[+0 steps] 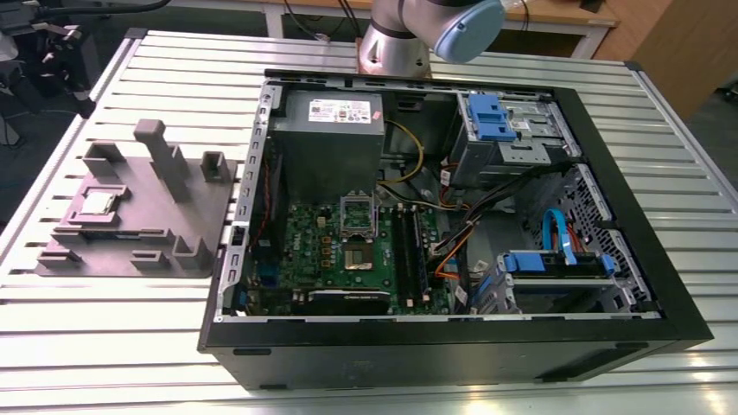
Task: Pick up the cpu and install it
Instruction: 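Pick up the cpu and move it towards the insertion slot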
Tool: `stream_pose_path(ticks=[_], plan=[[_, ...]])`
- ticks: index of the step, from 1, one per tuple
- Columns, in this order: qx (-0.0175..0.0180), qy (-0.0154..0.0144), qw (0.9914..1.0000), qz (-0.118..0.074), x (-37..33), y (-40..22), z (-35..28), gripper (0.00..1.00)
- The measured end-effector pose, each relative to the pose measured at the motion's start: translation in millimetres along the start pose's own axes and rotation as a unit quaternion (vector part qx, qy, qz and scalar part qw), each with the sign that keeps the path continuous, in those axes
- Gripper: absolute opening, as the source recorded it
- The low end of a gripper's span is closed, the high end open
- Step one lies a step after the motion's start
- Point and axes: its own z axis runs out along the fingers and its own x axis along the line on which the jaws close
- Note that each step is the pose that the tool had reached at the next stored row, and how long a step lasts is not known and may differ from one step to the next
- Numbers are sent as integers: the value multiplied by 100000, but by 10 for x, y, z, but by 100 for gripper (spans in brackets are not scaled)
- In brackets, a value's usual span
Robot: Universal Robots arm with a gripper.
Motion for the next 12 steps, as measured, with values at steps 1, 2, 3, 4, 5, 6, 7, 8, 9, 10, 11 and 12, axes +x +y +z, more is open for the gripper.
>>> stream_pose_path(ticks=[1, 2, 3, 4, 5, 6, 7, 8, 9, 10, 11, 12], plan=[[2, 0, 100000, -2, 0, 0, 0, 59], [1, -1, 100000, -2, 0, 0, 0, 59], [-2, -1, 100000, -2, 0, 0, 1, 59], [-2, 0, 100000, -2, 0, 0, 3, 59], [0, 0, 100000, -15, 0, -1, 5, 59], [-3, 0, 100000, -37, 1, -1, 11, 59], [-1, 13, 100000, -70, 2, -1, 17, 59], [-1, 24, 100000, -129, 2, -2, 26, 59], [2, 36, 100000, -207, 3, -2, 36, 59], [1, 35, 100000, -292, 4, -3, 47, 59], [3, 44, 99999, -363, 5, -6, 57, 59], [9, 59, 99999, -454, 5, -12, 67, 59]])
